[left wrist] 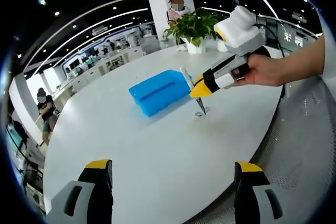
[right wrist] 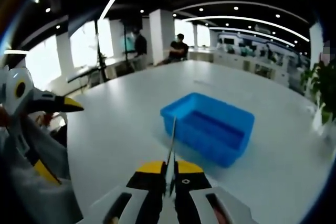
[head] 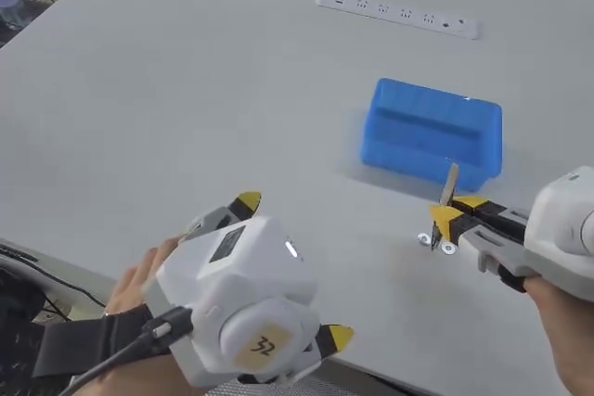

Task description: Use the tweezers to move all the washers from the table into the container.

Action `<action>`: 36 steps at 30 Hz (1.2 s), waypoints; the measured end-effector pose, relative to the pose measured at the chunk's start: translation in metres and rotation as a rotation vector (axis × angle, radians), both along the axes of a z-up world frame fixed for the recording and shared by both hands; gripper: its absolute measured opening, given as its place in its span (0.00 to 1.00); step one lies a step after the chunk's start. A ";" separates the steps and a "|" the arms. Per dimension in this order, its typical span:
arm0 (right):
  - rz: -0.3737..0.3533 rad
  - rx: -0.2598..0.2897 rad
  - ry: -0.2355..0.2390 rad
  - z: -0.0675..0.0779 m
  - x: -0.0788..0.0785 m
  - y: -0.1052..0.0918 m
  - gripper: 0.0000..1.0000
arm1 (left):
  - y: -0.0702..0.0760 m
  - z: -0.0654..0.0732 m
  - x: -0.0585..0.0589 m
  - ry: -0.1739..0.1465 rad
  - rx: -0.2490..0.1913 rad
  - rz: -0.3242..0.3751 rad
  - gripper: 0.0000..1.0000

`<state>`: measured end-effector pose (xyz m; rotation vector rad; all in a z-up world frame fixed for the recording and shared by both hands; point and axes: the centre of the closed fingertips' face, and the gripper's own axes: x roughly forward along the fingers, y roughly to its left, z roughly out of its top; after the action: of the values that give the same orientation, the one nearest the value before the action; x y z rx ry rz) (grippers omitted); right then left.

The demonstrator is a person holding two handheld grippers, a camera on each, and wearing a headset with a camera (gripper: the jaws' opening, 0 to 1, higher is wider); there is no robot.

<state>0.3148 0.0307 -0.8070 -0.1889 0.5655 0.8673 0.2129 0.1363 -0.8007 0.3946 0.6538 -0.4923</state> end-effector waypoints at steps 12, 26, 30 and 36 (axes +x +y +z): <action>-0.010 -0.011 0.015 0.003 -0.014 -0.013 0.03 | 0.000 -0.001 0.000 0.003 0.012 -0.004 0.99; -0.009 -0.081 0.029 -0.008 -0.026 -0.030 0.03 | 0.000 0.000 0.000 -0.002 0.007 -0.003 0.99; -0.008 -0.083 0.038 -0.007 -0.021 -0.027 0.03 | 0.000 -0.002 0.000 0.004 0.014 -0.008 0.99; 0.007 -0.076 0.022 -0.002 -0.014 -0.017 0.03 | 0.000 -0.003 0.000 0.007 0.015 -0.006 0.99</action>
<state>0.3013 0.0137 -0.8086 -0.2508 0.6198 0.8557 0.2127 0.1365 -0.8034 0.4092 0.6631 -0.4948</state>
